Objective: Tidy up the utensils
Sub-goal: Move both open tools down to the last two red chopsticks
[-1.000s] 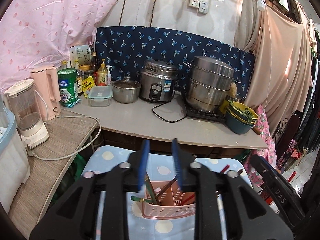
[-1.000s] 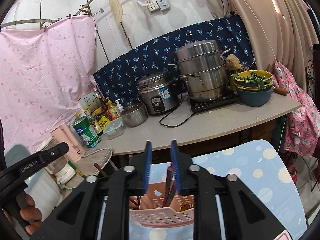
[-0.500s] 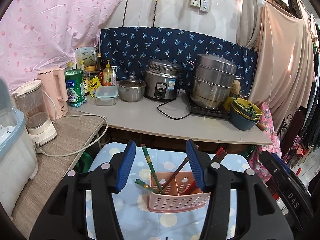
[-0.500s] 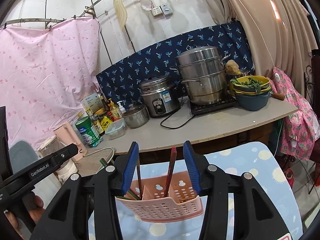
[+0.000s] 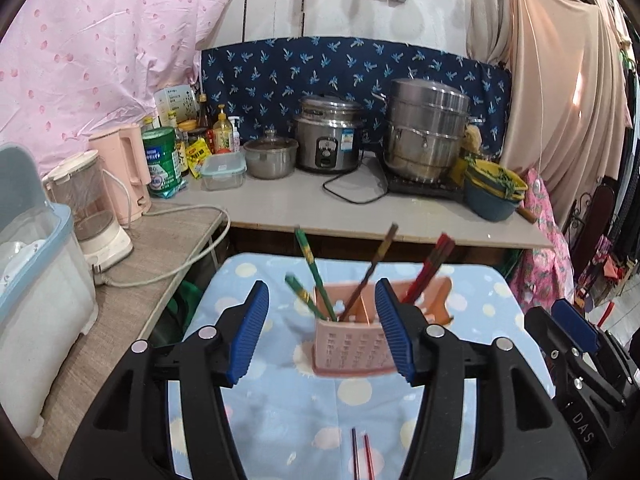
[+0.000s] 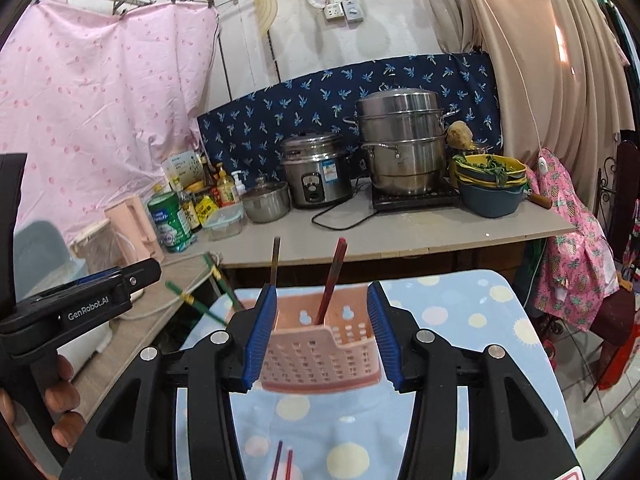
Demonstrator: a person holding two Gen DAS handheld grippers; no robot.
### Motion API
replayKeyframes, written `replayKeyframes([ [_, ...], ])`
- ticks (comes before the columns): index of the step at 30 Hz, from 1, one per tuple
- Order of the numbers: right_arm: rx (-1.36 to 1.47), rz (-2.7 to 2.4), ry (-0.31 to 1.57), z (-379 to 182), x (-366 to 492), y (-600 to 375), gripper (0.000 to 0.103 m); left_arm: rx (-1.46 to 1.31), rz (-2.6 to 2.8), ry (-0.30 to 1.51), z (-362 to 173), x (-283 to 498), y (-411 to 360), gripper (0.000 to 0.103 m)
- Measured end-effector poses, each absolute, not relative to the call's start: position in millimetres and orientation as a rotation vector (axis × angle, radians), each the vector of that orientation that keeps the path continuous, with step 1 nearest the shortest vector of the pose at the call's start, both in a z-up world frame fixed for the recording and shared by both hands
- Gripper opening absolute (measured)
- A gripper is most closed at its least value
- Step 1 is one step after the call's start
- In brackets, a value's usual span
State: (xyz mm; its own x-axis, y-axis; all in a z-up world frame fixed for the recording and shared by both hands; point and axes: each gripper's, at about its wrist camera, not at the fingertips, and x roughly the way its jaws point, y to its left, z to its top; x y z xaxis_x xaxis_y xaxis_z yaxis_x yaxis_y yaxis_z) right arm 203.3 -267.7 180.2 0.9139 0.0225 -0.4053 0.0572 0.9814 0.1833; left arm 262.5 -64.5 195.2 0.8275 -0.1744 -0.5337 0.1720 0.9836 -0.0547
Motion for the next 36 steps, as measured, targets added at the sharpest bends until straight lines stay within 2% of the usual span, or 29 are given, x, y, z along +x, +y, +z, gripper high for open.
replayKeyframes([
  [23, 0.165, 0.006, 0.684, 62.9, 89.4, -233.9, 0.046, 0.063, -0.145, 0.779, 61.6, 155.5, -38.6, 0.053],
  [36, 0.096, 0.022, 0.795, -2.3, 43.9, -197.8, 0.046, 0.091, -0.11, 0.843, 13.7, 120.0, -29.0, 0.053],
])
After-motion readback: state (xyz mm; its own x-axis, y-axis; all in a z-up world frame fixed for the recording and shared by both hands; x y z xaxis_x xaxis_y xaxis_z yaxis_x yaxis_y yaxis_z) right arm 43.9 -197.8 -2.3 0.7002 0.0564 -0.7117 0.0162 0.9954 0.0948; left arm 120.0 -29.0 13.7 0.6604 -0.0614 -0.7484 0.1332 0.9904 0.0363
